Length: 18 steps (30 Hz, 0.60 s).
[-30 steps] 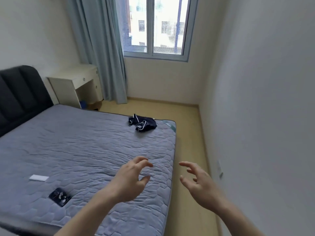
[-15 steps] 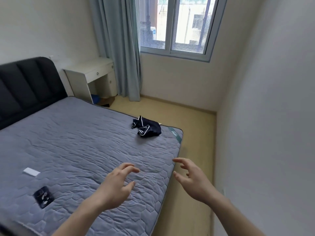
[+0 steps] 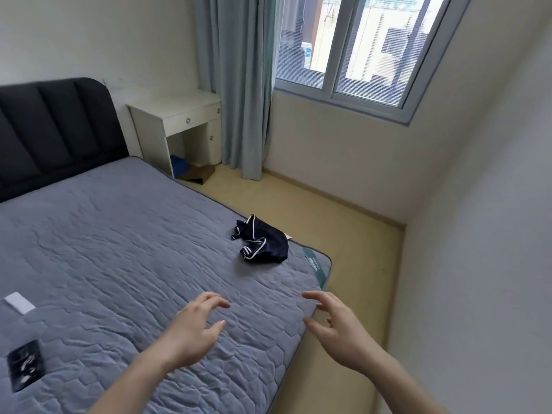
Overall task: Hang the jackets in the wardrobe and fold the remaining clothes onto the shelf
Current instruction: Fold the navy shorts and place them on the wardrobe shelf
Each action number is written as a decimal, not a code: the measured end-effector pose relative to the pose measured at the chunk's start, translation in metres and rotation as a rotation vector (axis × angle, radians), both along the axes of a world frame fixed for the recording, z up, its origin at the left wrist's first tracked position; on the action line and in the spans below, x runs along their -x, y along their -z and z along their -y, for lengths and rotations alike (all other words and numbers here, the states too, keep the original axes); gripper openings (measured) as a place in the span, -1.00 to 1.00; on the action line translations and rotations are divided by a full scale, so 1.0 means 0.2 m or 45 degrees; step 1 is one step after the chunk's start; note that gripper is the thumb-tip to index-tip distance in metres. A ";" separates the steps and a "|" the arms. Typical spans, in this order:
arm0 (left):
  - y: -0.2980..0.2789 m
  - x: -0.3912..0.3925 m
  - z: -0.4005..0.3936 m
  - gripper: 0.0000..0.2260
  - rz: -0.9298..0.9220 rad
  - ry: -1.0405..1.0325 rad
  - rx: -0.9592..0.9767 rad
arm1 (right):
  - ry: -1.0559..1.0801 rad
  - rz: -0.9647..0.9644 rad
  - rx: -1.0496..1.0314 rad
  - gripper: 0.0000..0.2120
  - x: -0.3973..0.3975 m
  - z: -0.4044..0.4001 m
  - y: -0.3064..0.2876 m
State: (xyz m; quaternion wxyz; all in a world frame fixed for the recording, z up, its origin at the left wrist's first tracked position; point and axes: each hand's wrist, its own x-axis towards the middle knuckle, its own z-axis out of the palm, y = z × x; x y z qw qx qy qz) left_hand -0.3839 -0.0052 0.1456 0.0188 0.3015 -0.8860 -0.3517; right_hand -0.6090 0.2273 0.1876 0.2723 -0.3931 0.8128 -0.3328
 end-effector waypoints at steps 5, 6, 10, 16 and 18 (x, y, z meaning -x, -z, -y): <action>0.05 0.39 0.20 -0.78 0.029 -0.018 -0.008 | 0.004 0.000 -0.021 -0.65 0.36 0.25 0.03; 0.06 0.44 0.23 -0.78 0.030 -0.027 -0.020 | -0.010 0.004 -0.037 -0.65 0.42 0.30 0.05; 0.15 0.62 0.39 -0.79 0.045 -0.079 -0.041 | -0.150 0.030 -0.126 -0.67 0.66 0.56 0.17; 0.35 0.77 0.60 -0.75 0.151 -0.386 -0.079 | -0.393 0.030 -0.270 -0.69 1.05 1.02 0.46; 0.42 0.82 0.65 -0.76 0.185 -0.508 -0.129 | -0.453 0.052 -0.307 -0.69 1.21 1.20 0.59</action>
